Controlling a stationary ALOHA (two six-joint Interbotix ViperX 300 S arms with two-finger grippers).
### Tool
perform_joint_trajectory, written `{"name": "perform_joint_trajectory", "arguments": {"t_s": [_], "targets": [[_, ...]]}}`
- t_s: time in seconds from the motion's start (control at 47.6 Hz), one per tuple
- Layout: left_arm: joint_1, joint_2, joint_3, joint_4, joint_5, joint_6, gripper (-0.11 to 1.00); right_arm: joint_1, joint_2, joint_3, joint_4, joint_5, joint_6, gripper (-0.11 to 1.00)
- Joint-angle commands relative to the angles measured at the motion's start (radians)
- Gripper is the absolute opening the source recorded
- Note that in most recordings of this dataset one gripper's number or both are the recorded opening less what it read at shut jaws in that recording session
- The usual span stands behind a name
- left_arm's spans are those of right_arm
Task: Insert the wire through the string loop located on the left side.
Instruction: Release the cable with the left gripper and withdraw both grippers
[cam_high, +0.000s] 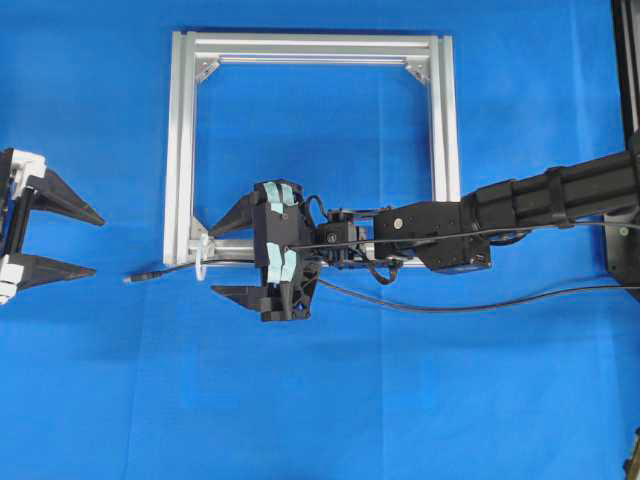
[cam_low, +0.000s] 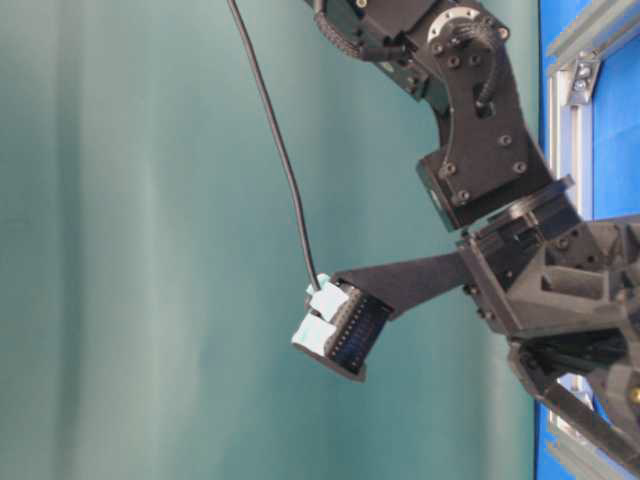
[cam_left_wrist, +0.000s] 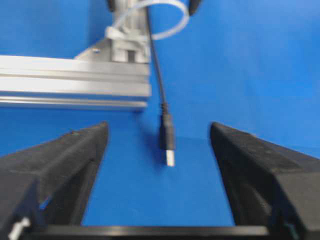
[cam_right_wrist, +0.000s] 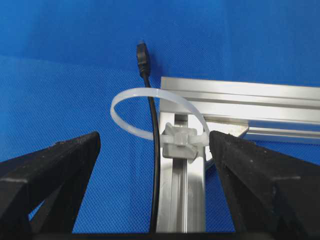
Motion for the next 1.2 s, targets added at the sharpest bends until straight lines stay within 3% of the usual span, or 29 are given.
{"name": "perform_joint_trajectory", "arguments": {"t_s": [0.0, 0.483, 1.176], "targets": [[-0.003, -0.014, -0.029, 0.002, -0.008, 0.0, 0.76, -0.002, -0.072, -0.017, 0.002, 0.009, -0.003, 0.92], [0.058, -0.071, -0.115, 0.003, -0.006, 0.011, 0.76, -0.021, -0.242, -0.015, -0.018, 0.106, -0.028, 0.92], [0.072, -0.064, -0.124, 0.002, -0.006, 0.011, 0.76, -0.021, -0.258, 0.002, -0.017, 0.126, -0.028, 0.92]]}}
